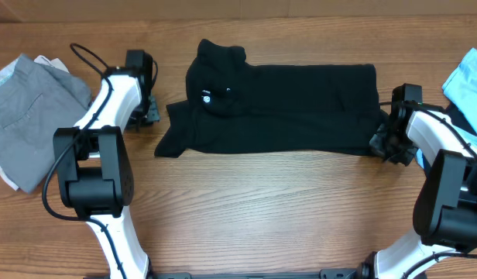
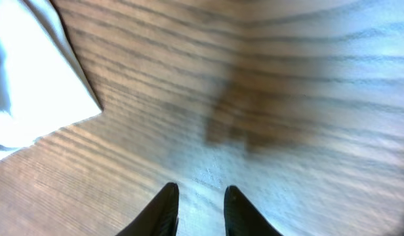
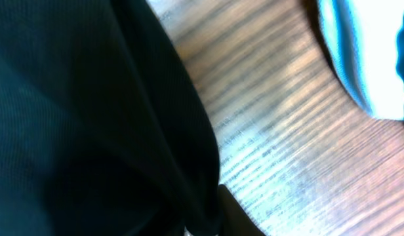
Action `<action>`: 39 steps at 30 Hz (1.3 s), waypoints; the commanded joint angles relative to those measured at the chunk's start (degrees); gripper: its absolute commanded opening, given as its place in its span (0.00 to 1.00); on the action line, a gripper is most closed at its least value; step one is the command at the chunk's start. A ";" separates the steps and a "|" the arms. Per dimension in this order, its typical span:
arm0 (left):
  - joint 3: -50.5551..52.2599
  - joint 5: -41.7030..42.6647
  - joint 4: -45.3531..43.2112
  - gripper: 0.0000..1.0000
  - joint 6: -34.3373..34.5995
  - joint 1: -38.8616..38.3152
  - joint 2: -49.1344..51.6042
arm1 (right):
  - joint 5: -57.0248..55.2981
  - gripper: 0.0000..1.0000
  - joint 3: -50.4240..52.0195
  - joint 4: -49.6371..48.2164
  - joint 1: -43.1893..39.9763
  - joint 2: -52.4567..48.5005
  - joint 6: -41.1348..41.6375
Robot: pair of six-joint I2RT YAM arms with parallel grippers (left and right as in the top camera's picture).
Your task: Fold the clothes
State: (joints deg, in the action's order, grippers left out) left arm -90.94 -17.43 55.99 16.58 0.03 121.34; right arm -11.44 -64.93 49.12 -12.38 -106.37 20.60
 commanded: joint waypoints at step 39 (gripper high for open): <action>14.01 21.07 -6.03 0.40 -1.49 -9.68 -0.83 | 18.47 0.37 -7.89 0.90 -0.33 -6.62 -10.86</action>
State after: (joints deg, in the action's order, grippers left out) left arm -82.15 6.33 46.24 13.80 -10.04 118.93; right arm 6.98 -74.91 50.04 -12.38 -110.74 11.73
